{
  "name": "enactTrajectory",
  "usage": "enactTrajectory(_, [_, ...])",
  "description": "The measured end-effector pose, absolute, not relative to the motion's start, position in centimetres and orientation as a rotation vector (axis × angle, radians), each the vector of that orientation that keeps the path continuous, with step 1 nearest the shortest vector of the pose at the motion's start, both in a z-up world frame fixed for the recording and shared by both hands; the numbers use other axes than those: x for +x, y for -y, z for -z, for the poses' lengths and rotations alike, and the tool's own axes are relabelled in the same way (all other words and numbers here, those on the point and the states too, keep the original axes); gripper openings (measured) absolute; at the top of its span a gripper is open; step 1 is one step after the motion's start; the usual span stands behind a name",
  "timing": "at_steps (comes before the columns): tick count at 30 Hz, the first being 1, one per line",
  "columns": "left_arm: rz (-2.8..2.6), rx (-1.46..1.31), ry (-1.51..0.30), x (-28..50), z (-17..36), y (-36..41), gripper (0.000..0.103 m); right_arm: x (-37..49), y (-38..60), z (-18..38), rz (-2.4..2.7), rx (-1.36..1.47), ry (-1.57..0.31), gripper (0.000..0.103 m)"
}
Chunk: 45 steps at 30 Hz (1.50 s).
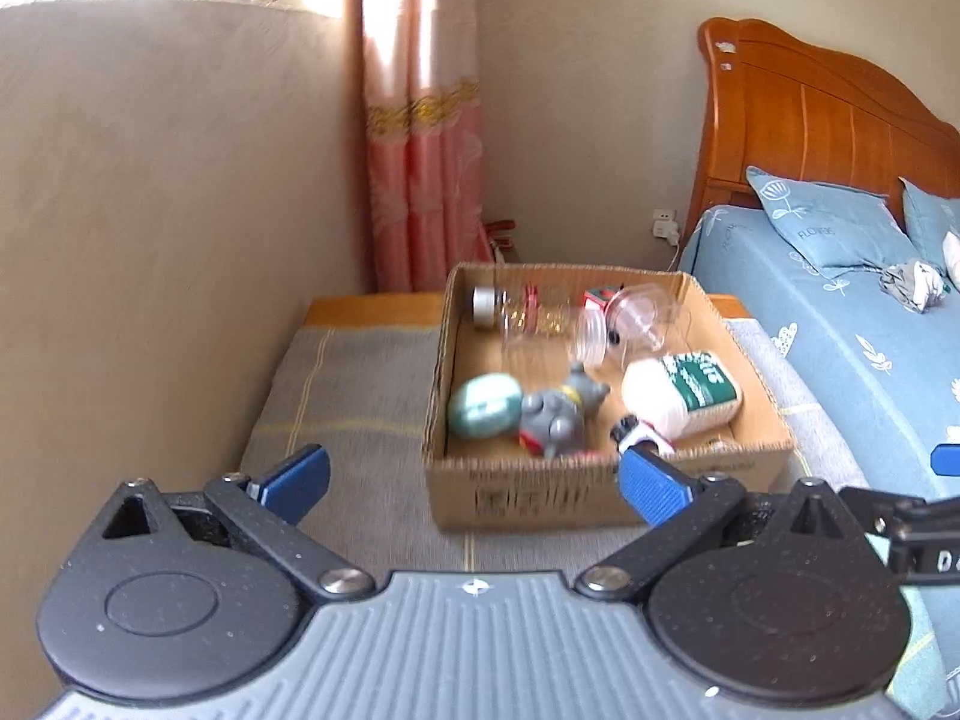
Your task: Organize rigid objects
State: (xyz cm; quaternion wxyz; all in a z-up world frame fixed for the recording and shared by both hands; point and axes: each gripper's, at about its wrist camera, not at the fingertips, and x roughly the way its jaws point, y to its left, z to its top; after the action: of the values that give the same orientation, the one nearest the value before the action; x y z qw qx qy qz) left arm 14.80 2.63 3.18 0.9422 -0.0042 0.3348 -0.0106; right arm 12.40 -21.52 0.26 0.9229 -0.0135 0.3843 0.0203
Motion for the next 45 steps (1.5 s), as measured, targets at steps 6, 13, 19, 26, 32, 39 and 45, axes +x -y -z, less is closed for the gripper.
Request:
enactTrajectory(6, [0.054, -0.008, -0.735, 12.6, -2.9, -1.7, 0.102, 10.9, 20.9, -0.8, -0.054, -0.02, -0.771, 0.103])
enactTrajectory(13, [0.047, 0.075, -0.724, 11.1, -3.3, 0.4, 0.102, 10.6, 20.7, -0.9, -0.06, -0.018, -0.77, 0.103])
enactTrajectory(19, [0.025, 0.084, -0.727, 11.1, -3.4, 0.4, 0.102, 10.5, 20.6, -0.8, -0.065, -0.013, -0.775, 0.103])
enactTrajectory(26, [-0.001, 0.085, -0.722, 11.1, -3.5, 0.2, 0.102, 10.4, 20.5, -0.9, -0.073, -0.018, -0.778, 0.103])
enactTrajectory(32, [-0.004, 0.091, -0.727, 11.1, -3.5, 0.3, 0.102, 10.5, 20.5, -0.9, -0.074, -0.018, -0.778, 0.103])
enactTrajectory(39, [-0.013, 0.099, -0.728, 11.0, -3.6, 0.2, 0.102, 10.4, 20.6, -1.0, -0.074, -0.017, -0.776, 0.103])
enactTrajectory(45, [-0.015, 0.101, -0.724, 11.1, -3.8, 0.3, 0.102, 10.4, 20.7, -1.1, -0.076, -0.021, -0.776, 0.103])
